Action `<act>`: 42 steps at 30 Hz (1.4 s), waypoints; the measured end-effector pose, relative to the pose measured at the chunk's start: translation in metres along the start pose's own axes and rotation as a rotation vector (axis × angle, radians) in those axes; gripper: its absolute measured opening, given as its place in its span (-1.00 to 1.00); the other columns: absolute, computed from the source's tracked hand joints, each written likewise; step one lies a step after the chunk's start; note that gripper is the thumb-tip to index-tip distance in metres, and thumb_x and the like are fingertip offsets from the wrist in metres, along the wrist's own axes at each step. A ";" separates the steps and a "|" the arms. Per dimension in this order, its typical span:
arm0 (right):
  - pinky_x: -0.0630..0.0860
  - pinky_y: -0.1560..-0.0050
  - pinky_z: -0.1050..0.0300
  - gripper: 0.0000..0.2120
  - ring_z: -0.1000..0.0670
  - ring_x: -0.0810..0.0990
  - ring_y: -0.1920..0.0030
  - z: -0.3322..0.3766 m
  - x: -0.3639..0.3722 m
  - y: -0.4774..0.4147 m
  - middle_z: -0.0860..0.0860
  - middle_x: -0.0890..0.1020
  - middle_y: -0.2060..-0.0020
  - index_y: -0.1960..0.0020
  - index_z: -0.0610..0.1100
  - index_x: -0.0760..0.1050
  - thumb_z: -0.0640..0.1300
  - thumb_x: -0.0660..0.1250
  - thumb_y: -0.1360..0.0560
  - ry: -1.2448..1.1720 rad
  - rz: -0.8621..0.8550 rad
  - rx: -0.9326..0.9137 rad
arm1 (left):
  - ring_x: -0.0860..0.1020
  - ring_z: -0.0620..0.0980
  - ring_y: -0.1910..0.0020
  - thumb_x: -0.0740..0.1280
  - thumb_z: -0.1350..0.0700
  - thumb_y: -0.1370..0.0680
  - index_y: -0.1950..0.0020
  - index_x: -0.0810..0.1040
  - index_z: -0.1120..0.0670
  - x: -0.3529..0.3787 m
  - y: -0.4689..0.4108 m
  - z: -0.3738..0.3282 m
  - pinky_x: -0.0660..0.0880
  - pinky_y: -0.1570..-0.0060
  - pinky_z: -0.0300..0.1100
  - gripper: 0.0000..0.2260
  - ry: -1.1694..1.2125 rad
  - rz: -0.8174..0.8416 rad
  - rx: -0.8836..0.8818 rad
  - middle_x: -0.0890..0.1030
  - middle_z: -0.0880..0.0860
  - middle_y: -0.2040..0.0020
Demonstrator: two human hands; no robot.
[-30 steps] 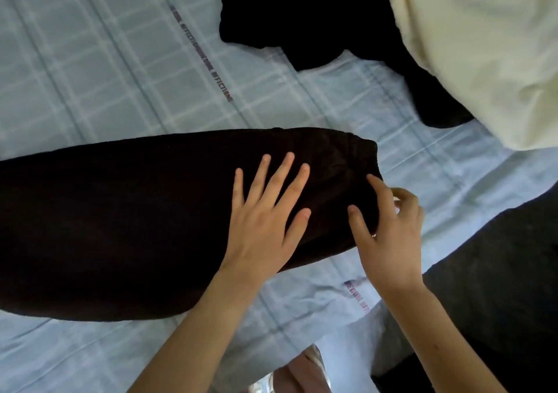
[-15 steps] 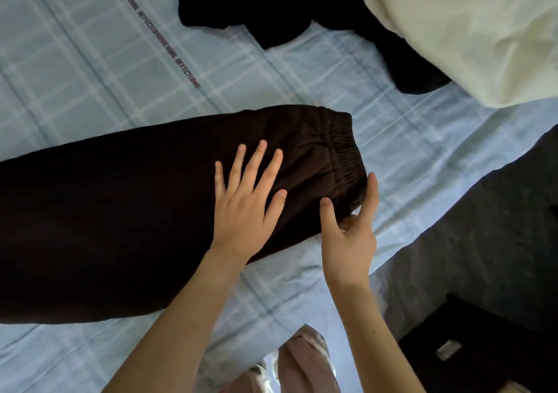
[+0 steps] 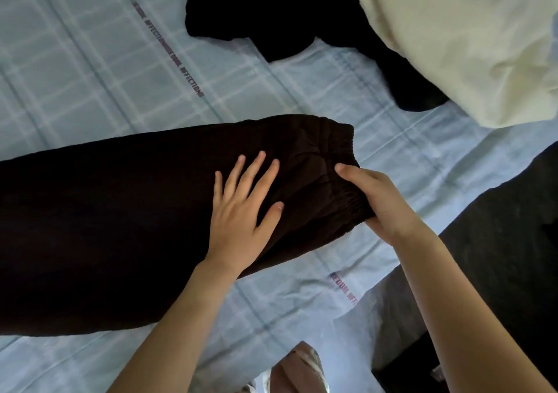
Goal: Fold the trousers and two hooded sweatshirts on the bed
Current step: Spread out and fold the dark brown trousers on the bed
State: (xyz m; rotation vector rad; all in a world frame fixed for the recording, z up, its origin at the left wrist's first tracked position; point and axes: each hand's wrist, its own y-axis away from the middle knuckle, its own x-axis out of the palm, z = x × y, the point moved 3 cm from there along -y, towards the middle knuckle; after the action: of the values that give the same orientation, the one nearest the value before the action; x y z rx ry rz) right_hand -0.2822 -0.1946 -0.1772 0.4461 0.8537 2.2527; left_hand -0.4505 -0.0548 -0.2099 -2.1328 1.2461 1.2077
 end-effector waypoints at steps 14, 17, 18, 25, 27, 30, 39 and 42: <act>0.66 -0.07 -0.04 -0.62 -0.17 0.69 -0.11 0.055 0.150 0.086 -0.20 0.70 -0.07 -0.23 -0.23 0.57 -0.08 0.35 -0.47 -0.095 0.111 -0.235 | 0.16 -0.27 -0.51 0.25 -0.10 -0.59 -0.53 0.20 -0.26 -0.135 0.049 -0.003 0.20 -0.50 -0.02 -0.48 0.976 -0.213 -0.172 0.20 -0.24 -0.54; 0.68 0.07 0.00 -0.65 -0.18 0.71 -0.03 0.054 0.216 0.098 -0.21 0.71 0.02 -0.17 -0.22 0.60 -0.09 0.40 -0.43 -0.075 0.092 -0.273 | 0.22 -0.30 -0.48 0.25 -0.04 -0.60 -0.55 0.18 -0.20 -0.170 0.074 0.031 0.25 -0.48 -0.10 -0.47 1.044 -0.269 -0.188 0.24 -0.25 -0.52; 0.68 0.06 -0.01 -0.65 -0.18 0.71 -0.02 0.053 0.240 0.102 -0.22 0.71 0.02 -0.16 -0.22 0.60 -0.09 0.41 -0.42 -0.078 0.093 -0.286 | 0.24 -0.30 -0.47 0.24 -0.03 -0.60 -0.55 0.19 -0.20 -0.183 0.083 0.046 0.26 -0.47 -0.12 -0.47 1.069 -0.294 -0.192 0.26 -0.25 -0.51; 0.63 -0.13 -0.04 -0.72 -0.14 0.70 -0.08 0.028 0.416 0.121 -0.17 0.72 0.00 -0.13 -0.23 0.62 -0.13 0.41 -0.47 -0.072 0.179 -0.331 | 0.30 -0.35 -0.42 0.25 -0.02 -0.58 -0.52 0.24 -0.21 -0.267 0.165 0.173 0.31 -0.36 -0.37 -0.50 1.115 -0.464 -0.251 0.33 -0.26 -0.48; 0.64 -0.10 -0.02 -0.76 -0.13 0.71 -0.06 0.015 0.460 0.122 -0.16 0.72 0.02 -0.13 -0.23 0.61 -0.16 0.40 -0.50 -0.072 0.207 -0.325 | 0.31 -0.35 -0.42 0.27 -0.02 -0.61 -0.51 0.25 -0.23 -0.285 0.187 0.210 0.33 -0.37 -0.31 -0.52 1.126 -0.487 -0.282 0.34 -0.27 -0.47; 0.66 0.05 0.06 -0.78 -0.10 0.73 0.01 -0.002 0.513 0.120 -0.15 0.73 0.09 -0.13 -0.23 0.58 -0.19 0.42 -0.52 -0.046 0.208 -0.326 | 0.36 -0.36 -0.38 0.26 0.04 -0.62 -0.49 0.27 -0.26 -0.302 0.212 0.254 0.38 -0.31 -0.34 -0.54 1.154 -0.506 -0.331 0.38 -0.28 -0.44; 0.68 -0.01 -0.01 -0.71 -0.03 0.72 0.01 -0.066 0.592 0.072 -0.04 0.72 0.04 -0.12 -0.02 0.52 -0.14 0.52 -0.46 0.237 0.171 -0.309 | 0.39 -0.24 -0.39 0.25 0.14 -0.65 -0.53 0.29 -0.10 -0.274 0.249 0.357 0.34 -0.34 -0.40 -0.55 0.952 -0.469 -0.571 0.41 -0.08 -0.45; 0.66 -0.06 -0.02 -0.69 0.06 0.70 -0.01 -0.073 0.603 0.065 0.02 0.70 0.01 -0.11 0.06 0.52 -0.05 0.54 -0.43 0.324 0.114 -0.383 | 0.43 -0.19 -0.37 0.26 0.22 -0.63 -0.48 0.37 -0.02 -0.285 0.270 0.380 0.36 -0.35 -0.34 -0.58 0.859 -0.520 -0.552 0.45 -0.07 -0.41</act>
State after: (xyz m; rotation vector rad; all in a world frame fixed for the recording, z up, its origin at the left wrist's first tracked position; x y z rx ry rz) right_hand -0.7795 0.1577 -0.1414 -0.0511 0.5362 2.5614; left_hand -0.9283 0.2051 -0.1603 -3.2966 0.5171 0.4089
